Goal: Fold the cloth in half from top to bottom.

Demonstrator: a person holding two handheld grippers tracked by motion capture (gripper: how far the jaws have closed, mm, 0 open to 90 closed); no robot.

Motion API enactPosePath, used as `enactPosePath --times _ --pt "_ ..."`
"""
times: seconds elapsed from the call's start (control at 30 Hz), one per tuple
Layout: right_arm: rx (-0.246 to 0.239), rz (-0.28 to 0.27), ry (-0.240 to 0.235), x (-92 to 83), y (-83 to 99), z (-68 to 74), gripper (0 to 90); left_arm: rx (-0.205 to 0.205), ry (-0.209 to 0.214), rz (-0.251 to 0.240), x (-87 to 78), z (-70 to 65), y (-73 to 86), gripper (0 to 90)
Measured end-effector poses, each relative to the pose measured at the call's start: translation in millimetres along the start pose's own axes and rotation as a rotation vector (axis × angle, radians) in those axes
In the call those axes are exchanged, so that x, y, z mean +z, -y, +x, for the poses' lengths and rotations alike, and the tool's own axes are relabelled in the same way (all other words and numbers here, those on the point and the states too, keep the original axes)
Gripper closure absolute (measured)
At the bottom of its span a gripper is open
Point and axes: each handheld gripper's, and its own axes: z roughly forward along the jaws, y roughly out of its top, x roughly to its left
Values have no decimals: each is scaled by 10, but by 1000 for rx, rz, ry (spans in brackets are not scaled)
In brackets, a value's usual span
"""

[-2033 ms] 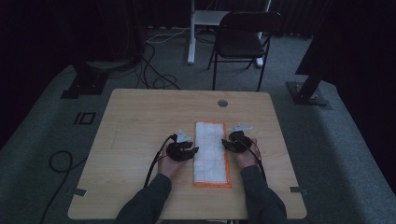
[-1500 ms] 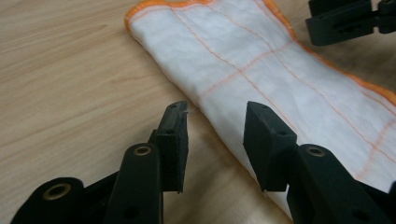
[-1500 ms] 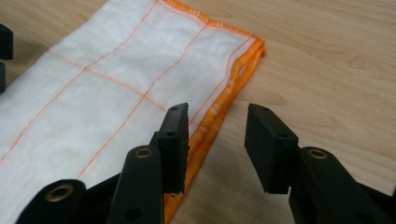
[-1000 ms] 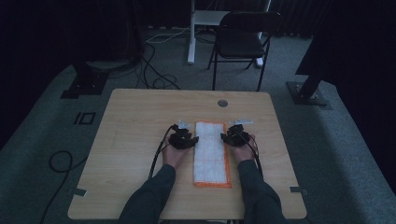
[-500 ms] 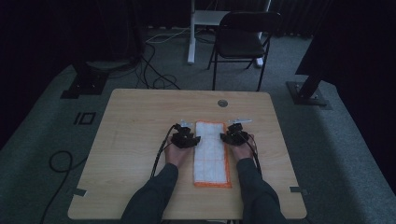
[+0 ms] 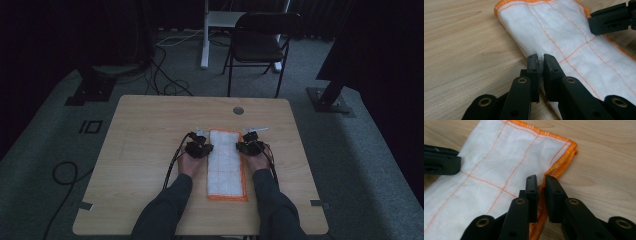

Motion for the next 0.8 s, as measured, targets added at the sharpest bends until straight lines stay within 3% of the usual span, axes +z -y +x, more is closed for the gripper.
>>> enactPosePath --times 0.53,0.8 --pt "24 14 -37 -2 7 47 846 -24 -36 0 -15 74 -20 856" --pt "18 -6 -19 -4 -1 46 855 -31 -23 5 -39 56 -14 865"
